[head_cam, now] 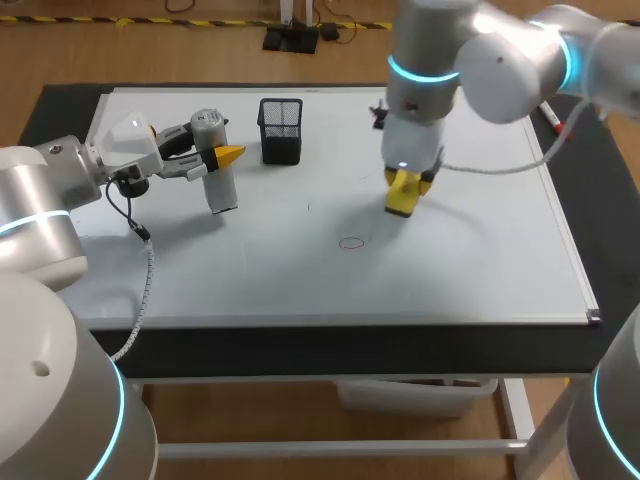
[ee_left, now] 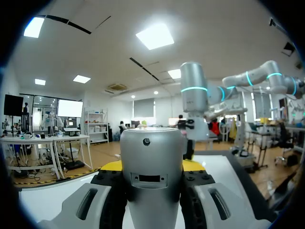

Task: Pick up the inspection probe, press it on each red-marked spot on the whiteboard one by one, put down the probe, pick up the eraser, and wipe off all the red marks.

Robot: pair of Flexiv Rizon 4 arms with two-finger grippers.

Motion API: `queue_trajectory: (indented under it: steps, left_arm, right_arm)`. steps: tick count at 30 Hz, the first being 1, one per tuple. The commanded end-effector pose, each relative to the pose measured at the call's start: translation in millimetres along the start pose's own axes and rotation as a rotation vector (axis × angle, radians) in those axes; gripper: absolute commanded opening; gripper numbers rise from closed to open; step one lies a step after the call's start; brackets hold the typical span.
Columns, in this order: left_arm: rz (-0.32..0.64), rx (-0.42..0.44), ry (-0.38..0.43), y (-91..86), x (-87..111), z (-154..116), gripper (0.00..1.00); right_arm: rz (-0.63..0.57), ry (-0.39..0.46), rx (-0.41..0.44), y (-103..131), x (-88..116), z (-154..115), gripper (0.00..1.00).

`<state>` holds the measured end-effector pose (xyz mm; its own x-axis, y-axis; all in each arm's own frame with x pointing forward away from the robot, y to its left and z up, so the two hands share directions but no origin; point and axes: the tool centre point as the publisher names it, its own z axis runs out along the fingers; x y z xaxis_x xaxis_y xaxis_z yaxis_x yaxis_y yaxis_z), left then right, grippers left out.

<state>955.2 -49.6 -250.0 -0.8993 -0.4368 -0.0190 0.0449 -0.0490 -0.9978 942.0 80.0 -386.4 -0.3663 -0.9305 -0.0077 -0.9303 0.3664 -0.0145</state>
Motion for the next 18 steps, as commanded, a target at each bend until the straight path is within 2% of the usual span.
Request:
queue_trajectory:
  steps: [1,11,18]
  left_arm:
    - [0.001,0.002,0.001,-0.2,-0.1,-0.3,0.00]
    - [0.001,0.002,0.001,-0.2,-0.1,-0.3,0.00]
    - [0.001,0.002,0.001,-0.2,-0.1,-0.3,0.00]
  right_arm:
    - [-0.039,0.031,0.029,24.5,-23.7,5.4,0.00]
    - [-0.159,0.019,0.012,67.9,-65.1,16.1,0.00]
    - [-0.224,0.012,-0.010,89.0,-84.1,26.5,0.00]
